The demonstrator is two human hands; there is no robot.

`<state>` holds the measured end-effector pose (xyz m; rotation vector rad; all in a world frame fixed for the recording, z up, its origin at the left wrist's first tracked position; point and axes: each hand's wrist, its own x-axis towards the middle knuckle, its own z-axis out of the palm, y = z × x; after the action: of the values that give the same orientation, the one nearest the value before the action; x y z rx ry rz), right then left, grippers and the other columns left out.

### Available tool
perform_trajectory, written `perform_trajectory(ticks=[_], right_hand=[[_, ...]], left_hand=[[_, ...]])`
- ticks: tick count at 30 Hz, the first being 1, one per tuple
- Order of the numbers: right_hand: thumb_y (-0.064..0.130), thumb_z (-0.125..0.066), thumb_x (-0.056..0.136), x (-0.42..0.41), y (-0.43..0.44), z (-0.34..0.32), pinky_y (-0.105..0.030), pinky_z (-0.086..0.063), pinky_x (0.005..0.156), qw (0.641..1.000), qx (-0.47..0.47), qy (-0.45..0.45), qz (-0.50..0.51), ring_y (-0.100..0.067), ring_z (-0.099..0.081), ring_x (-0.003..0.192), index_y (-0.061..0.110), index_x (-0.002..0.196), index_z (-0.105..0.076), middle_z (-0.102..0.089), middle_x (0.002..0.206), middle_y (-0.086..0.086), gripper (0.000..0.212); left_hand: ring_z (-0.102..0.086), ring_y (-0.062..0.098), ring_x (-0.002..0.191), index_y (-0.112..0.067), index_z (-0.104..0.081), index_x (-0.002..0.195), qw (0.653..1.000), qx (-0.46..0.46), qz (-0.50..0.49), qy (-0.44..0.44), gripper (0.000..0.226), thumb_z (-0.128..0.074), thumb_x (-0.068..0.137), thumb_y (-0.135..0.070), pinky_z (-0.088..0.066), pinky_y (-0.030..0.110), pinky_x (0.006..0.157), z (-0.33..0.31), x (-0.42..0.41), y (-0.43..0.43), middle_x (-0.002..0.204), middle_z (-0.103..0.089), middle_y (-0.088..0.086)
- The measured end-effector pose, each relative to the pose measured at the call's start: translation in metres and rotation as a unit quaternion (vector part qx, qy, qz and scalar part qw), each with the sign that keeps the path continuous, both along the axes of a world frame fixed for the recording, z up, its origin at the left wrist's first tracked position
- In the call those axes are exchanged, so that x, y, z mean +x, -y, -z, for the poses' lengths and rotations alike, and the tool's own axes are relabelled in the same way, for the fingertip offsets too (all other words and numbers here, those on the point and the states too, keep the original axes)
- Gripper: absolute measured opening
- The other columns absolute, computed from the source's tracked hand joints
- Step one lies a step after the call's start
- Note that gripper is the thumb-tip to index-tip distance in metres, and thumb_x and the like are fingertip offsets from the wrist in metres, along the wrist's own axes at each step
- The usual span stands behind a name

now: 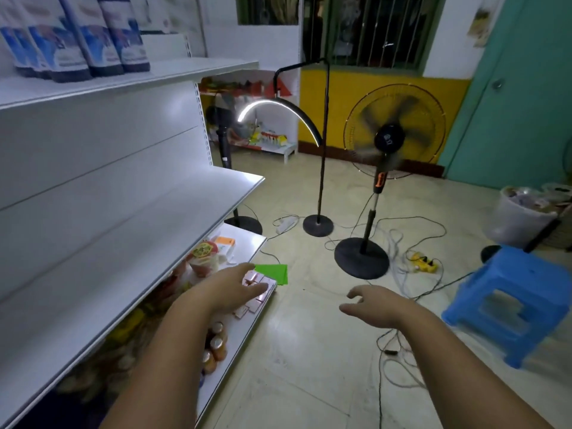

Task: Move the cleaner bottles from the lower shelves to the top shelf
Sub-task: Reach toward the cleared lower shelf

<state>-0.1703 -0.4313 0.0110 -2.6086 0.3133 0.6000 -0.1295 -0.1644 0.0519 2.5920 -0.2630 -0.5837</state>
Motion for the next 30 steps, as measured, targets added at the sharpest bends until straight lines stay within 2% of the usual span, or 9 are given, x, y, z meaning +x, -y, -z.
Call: perform_trajectory(ticks=[5,10,13,14,17,20,23,26,30], right_hand=[[0.049,-0.052,0.088,0.059,0.03,-0.015,-0.028,-0.042,0.091,0.993,0.004,0.094,0.065,-0.02,-0.053,0.119,0.02,0.135,-0.046,-0.054,0.136,-0.002,0.056],[0.052,-0.053,0.085,0.117,0.062,0.001,-0.027,-0.042,0.083,0.998,0.0,0.041,0.037,-0.018,-0.054,0.116,0.018,0.129,-0.053,-0.055,0.133,-0.001,0.056],[0.052,-0.053,0.084,0.171,0.077,0.004,-0.024,-0.04,0.068,0.996,0.031,0.079,0.03,-0.019,-0.059,0.104,0.016,0.121,-0.059,-0.061,0.116,0.0,0.052],[0.051,-0.054,0.084,0.19,0.079,0.004,-0.024,-0.04,0.067,0.994,0.048,0.095,0.025,-0.019,-0.059,0.102,0.017,0.121,-0.058,-0.062,0.118,-0.001,0.051],[0.049,-0.055,0.086,0.239,0.078,0.0,-0.027,-0.042,0.081,0.994,0.076,0.071,-0.035,-0.021,-0.056,0.113,0.017,0.127,-0.054,-0.058,0.13,-0.005,0.052],[0.048,-0.056,0.086,0.284,0.07,-0.002,-0.031,-0.044,0.092,0.99,0.083,0.067,-0.09,-0.022,-0.056,0.116,0.016,0.128,-0.053,-0.058,0.131,-0.007,0.053],[0.044,-0.056,0.088,0.314,0.042,-0.01,-0.029,-0.043,0.091,0.981,0.105,0.073,-0.146,-0.022,-0.058,0.112,0.013,0.129,-0.053,-0.061,0.126,-0.009,0.051],[0.044,-0.056,0.088,0.334,0.005,-0.021,-0.027,-0.041,0.09,0.966,0.118,0.069,-0.22,-0.019,-0.056,0.115,0.014,0.127,-0.056,-0.061,0.128,-0.003,0.05],[0.043,-0.056,0.087,0.364,-0.043,-0.044,-0.027,-0.045,0.076,0.948,0.138,0.122,-0.26,-0.013,-0.063,0.094,0.015,0.115,-0.062,-0.068,0.109,0.0,0.04]], left_hand=[[-0.042,0.023,0.132,-0.026,-0.027,0.146,0.999,-0.042,0.011,0.015,0.065,-0.049,0.09,-0.05,-0.035,0.035,0.105,-0.001,0.077,0.029,0.148,-0.04,0.005],[-0.044,0.022,0.13,-0.028,-0.029,0.146,0.999,-0.029,-0.013,-0.018,0.066,-0.05,0.089,-0.052,-0.037,0.033,0.103,0.006,0.125,0.033,0.145,-0.043,0.005],[-0.045,0.021,0.13,-0.028,-0.031,0.145,0.998,-0.024,-0.066,-0.004,0.068,-0.053,0.086,-0.054,-0.039,0.037,0.105,0.007,0.149,0.032,0.145,-0.044,0.007],[-0.046,0.021,0.128,-0.029,-0.032,0.144,0.996,-0.015,-0.087,0.005,0.067,-0.053,0.086,-0.055,-0.04,0.035,0.104,0.006,0.155,0.033,0.144,-0.045,0.006],[-0.05,0.019,0.123,-0.031,-0.035,0.142,0.989,0.004,-0.145,0.012,0.063,-0.054,0.087,-0.053,-0.038,0.028,0.098,-0.004,0.166,0.041,0.141,-0.049,0.003],[-0.051,0.019,0.121,-0.029,-0.039,0.14,0.978,0.022,-0.207,0.03,0.058,-0.054,0.088,-0.049,-0.037,0.029,0.1,-0.014,0.173,0.043,0.14,-0.051,0.002],[-0.049,0.02,0.123,-0.028,-0.039,0.139,0.966,0.061,-0.249,0.033,0.056,-0.051,0.089,-0.051,-0.036,0.028,0.099,-0.025,0.173,0.036,0.141,-0.049,0.001],[-0.043,0.018,0.131,-0.028,-0.03,0.145,0.955,0.07,-0.287,0.033,0.065,-0.048,0.089,-0.055,-0.032,0.028,0.103,-0.036,0.175,0.022,0.149,-0.039,-0.003],[-0.043,0.016,0.129,-0.033,-0.03,0.144,0.945,0.056,-0.313,0.083,0.062,-0.048,0.088,-0.055,-0.033,0.03,0.103,-0.047,0.185,-0.002,0.148,-0.04,-0.006]])
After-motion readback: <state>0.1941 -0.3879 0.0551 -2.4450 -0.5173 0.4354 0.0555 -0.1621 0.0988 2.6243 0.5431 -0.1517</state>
